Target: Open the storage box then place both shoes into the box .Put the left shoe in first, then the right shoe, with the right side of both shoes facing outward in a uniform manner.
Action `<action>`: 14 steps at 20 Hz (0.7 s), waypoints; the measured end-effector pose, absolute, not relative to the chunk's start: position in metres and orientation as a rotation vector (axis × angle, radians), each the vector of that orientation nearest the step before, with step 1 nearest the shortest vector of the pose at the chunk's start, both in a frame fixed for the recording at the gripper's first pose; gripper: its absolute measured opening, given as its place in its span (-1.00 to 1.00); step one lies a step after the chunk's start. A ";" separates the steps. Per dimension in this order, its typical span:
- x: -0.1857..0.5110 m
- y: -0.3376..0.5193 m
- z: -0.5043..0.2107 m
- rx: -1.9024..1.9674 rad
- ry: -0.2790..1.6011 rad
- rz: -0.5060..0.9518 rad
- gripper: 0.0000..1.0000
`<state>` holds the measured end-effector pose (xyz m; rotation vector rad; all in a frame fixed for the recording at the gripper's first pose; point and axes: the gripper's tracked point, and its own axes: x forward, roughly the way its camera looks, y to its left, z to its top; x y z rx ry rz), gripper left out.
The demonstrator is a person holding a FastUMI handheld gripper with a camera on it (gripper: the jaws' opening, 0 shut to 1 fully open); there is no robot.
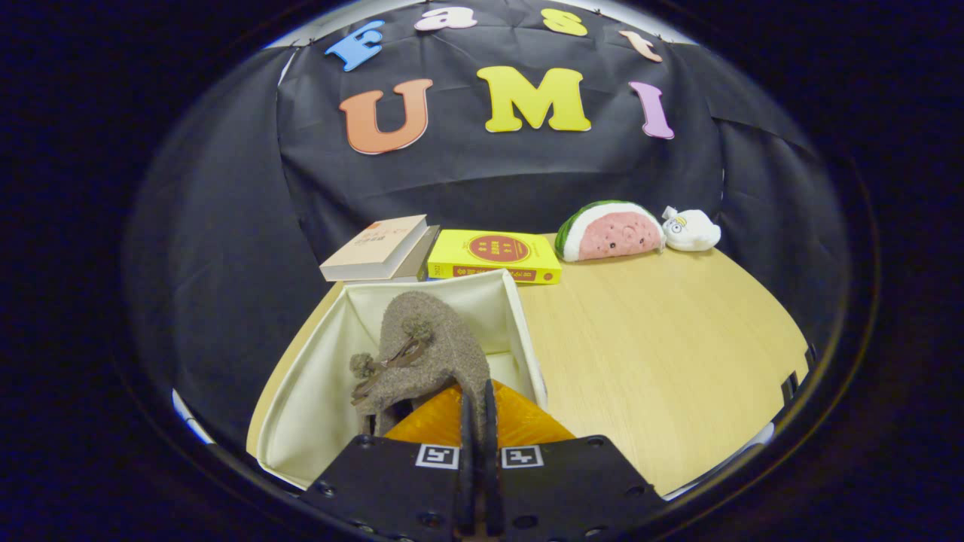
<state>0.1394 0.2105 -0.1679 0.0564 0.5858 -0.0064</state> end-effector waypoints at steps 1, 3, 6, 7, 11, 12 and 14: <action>0.140 0.210 -0.170 0.060 0.586 -0.002 -0.75; 0.138 0.206 -0.160 0.063 0.551 -0.004 -0.65; 0.135 0.193 -0.127 0.043 0.440 -0.026 -0.52; 0.132 0.189 -0.116 0.040 0.402 -0.027 -0.40; 0.112 0.167 -0.072 0.034 0.276 -0.027 0.06; 0.101 0.162 -0.064 0.028 0.242 -0.033 0.11; 0.088 0.151 -0.040 0.002 0.167 -0.036 0.20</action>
